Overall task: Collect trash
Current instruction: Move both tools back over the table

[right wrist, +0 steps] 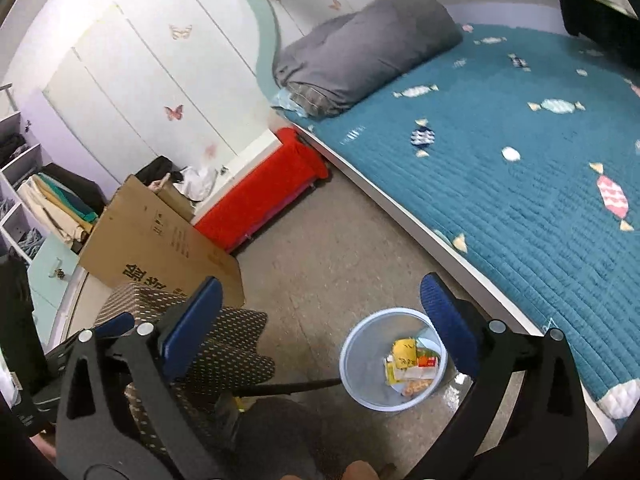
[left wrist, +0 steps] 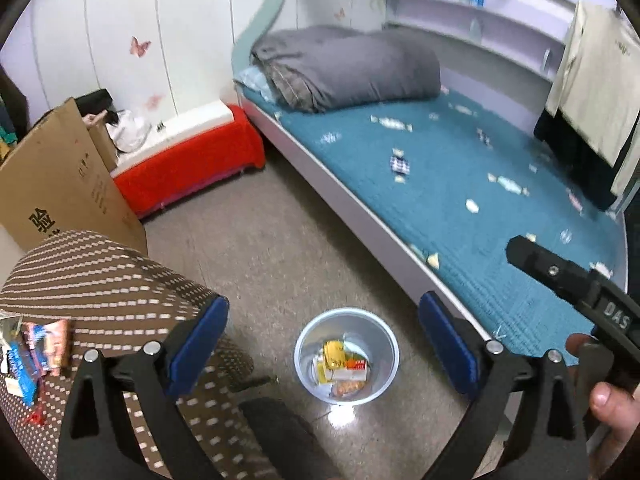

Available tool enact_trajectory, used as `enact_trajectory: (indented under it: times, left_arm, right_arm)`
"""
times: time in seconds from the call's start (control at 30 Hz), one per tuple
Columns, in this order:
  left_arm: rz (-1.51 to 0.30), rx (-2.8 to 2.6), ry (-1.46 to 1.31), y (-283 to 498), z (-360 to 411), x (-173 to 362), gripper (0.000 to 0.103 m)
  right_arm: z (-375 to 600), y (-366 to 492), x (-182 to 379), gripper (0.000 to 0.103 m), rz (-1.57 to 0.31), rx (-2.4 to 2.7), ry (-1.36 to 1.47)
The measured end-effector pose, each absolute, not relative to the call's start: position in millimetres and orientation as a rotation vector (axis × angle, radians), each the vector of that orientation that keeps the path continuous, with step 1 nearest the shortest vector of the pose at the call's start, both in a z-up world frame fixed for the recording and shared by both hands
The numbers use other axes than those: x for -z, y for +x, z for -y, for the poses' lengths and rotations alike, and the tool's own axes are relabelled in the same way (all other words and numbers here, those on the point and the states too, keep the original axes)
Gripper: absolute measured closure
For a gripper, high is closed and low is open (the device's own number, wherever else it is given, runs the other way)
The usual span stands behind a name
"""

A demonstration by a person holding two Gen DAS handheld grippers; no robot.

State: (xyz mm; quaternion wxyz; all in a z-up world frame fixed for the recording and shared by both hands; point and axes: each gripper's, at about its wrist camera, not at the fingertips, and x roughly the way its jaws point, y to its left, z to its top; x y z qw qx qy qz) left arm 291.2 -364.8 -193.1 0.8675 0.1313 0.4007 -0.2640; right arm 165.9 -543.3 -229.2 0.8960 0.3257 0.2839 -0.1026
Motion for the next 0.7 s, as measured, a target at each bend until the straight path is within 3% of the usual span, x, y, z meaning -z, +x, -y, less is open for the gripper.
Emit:
enact_trajectory:
  times: [0.4, 0.7]
  left_arm:
    - [-0.688, 0.474, 0.215, 265, 269, 139, 0.008]
    - [-0.655, 0.403, 0.198, 258, 189, 132, 0.008]
  right_arm:
    - [464, 191, 170, 0.006, -0.555, 0.069, 0.545]
    - [394, 214, 146, 0.006, -0.565, -0.038, 0.454]
